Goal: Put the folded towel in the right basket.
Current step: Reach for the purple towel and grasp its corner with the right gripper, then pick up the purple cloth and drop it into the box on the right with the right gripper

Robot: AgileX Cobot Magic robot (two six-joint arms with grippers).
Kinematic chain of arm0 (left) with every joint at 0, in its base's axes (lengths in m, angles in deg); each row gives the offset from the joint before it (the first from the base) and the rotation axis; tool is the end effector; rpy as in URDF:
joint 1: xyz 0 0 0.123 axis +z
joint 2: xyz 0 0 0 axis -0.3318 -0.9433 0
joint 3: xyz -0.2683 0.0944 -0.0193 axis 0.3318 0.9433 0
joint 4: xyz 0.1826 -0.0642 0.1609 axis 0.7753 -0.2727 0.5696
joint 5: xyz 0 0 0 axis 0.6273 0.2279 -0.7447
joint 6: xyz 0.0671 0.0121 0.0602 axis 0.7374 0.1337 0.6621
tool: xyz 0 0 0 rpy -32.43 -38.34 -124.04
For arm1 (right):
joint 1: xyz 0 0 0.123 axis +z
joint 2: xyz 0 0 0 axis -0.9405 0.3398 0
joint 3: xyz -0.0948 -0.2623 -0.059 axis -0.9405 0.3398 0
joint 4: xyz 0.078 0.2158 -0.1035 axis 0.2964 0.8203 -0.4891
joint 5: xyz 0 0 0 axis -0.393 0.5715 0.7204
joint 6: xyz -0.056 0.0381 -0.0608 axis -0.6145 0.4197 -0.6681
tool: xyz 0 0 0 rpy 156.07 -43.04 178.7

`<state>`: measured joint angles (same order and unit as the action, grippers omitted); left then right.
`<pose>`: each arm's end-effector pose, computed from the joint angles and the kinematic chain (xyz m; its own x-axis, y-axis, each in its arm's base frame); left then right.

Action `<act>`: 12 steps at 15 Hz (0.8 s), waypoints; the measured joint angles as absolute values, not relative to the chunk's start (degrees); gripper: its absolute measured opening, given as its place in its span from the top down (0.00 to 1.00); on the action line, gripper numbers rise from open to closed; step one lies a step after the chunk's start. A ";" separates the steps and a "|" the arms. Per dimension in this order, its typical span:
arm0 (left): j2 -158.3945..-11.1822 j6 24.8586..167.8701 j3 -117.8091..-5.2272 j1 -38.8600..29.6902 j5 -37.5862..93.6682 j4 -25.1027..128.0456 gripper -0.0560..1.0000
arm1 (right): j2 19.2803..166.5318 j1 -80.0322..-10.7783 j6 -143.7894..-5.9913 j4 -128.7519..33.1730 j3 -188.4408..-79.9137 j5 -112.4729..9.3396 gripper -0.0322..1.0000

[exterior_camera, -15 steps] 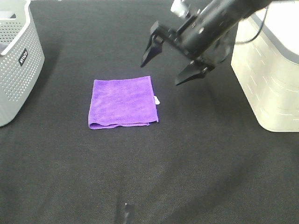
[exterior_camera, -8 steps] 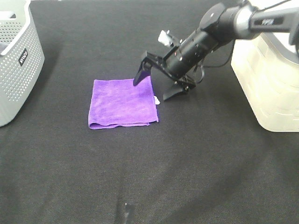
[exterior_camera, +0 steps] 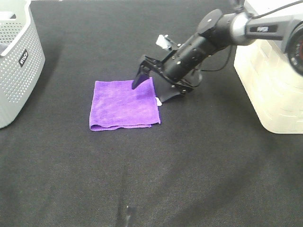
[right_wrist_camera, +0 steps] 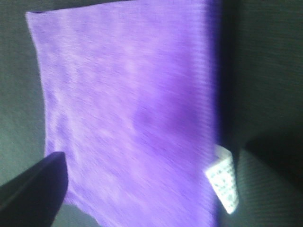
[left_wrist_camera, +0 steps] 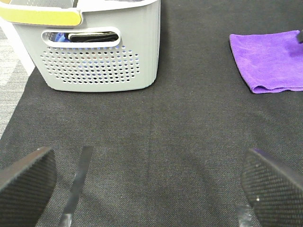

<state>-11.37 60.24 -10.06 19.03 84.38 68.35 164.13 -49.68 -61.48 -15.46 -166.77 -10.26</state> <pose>-0.0044 0.0048 0.2756 -0.4500 -0.0041 -0.8930 -0.0427 0.9989 0.0170 0.4655 0.2221 0.0893 -0.9810 -0.0671 -0.1821 -0.1588 0.8167 0.5548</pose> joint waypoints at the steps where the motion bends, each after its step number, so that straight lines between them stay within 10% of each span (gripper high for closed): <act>1: -11.37 60.24 -10.06 19.03 84.38 68.35 0.01 | 164.76 -48.25 -61.60 -14.95 -166.95 -11.34 0.12; 6: -11.37 60.24 -10.06 19.03 84.38 68.35 0.01 | 166.59 -43.61 -62.11 -13.97 -167.46 -15.01 0.42; 9: -11.37 60.24 -10.06 19.03 84.38 68.35 0.01 | 166.99 -44.47 -62.11 -14.60 -167.35 -14.72 0.89; 12: -11.37 60.24 -10.06 19.03 84.38 68.35 0.01 | 163.44 -45.21 -62.11 -20.79 -166.14 -10.71 0.89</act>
<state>-11.37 60.24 -10.06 19.03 84.38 68.35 163.44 -45.21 -62.11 -20.79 -166.14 -10.71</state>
